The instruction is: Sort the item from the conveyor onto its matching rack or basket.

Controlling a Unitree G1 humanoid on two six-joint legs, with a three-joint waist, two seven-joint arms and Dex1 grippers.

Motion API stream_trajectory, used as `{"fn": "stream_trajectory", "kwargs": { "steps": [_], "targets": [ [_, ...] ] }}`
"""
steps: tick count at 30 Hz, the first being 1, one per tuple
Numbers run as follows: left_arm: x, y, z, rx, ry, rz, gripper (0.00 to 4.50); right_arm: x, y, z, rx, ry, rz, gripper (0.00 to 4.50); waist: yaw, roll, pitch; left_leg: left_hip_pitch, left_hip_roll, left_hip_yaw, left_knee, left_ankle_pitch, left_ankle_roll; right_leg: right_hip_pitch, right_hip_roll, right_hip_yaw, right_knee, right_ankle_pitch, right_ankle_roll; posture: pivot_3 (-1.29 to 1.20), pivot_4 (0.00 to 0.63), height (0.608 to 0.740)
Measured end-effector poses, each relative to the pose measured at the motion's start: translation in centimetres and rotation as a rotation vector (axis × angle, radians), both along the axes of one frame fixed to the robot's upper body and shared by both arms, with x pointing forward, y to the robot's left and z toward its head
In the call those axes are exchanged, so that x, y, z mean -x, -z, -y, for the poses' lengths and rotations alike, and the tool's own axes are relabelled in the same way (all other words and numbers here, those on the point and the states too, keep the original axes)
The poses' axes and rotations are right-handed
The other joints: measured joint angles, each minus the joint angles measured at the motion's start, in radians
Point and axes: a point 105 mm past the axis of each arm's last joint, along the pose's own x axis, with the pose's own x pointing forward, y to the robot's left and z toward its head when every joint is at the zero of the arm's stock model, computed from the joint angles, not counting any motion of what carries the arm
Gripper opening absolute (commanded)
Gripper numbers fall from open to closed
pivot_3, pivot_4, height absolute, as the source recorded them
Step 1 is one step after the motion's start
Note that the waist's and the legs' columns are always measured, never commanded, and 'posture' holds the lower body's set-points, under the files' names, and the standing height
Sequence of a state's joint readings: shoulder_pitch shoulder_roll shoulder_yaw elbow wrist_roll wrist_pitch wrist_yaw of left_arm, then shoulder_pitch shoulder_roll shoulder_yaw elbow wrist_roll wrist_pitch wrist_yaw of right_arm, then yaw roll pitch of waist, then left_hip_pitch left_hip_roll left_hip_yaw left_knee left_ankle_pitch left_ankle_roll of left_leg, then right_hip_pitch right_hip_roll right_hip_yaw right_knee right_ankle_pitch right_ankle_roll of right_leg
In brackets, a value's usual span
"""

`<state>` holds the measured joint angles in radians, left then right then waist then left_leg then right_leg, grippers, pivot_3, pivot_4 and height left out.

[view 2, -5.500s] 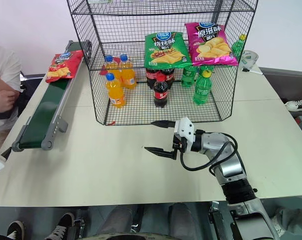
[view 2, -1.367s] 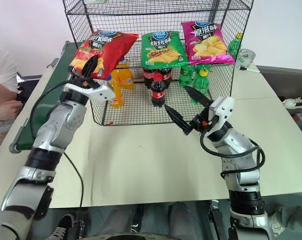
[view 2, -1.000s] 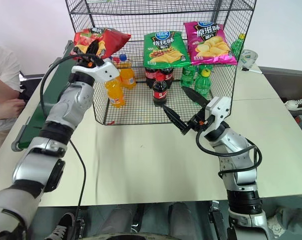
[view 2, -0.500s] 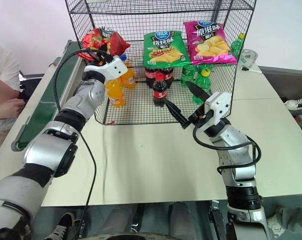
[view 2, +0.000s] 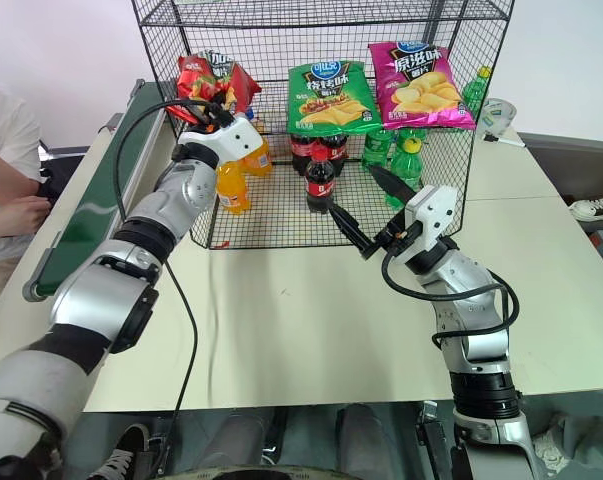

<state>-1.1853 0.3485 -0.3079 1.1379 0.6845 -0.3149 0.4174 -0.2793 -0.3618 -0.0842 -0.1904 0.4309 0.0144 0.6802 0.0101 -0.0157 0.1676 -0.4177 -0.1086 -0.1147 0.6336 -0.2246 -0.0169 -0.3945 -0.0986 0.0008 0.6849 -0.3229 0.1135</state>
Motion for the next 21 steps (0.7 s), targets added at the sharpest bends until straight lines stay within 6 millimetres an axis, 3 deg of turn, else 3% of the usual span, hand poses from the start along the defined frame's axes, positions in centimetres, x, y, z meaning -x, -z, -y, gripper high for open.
{"fn": "stream_trajectory", "kwargs": {
  "steps": [10,17,21],
  "targets": [
    [1.0,-3.1,0.3,0.023,0.034,0.164,0.06,0.0,0.1,-0.1,0.006,-0.005,0.000,4.50,-0.002,0.000,0.000,-0.003,0.000,0.000,0.001,0.000,0.000,-0.002,0.000,0.000,0.001,0.000,0.000,0.00,0.150,0.739],
    [0.6,-2.3,0.1,-0.039,-0.027,0.149,0.06,0.1,0.1,-0.1,0.010,-0.009,-0.001,4.50,-0.007,0.000,0.000,-0.003,0.000,0.000,0.001,0.000,0.000,-0.003,0.000,0.000,0.002,0.000,0.000,0.00,0.150,0.739],
    [0.0,-1.1,-1.3,-0.067,-0.111,0.100,0.06,0.1,0.1,-0.1,0.012,-0.012,-0.001,4.50,-0.011,0.000,0.000,-0.004,0.000,0.000,0.002,0.000,0.000,-0.004,0.001,0.000,0.002,0.000,0.000,0.00,0.150,0.739]
  ]
}}
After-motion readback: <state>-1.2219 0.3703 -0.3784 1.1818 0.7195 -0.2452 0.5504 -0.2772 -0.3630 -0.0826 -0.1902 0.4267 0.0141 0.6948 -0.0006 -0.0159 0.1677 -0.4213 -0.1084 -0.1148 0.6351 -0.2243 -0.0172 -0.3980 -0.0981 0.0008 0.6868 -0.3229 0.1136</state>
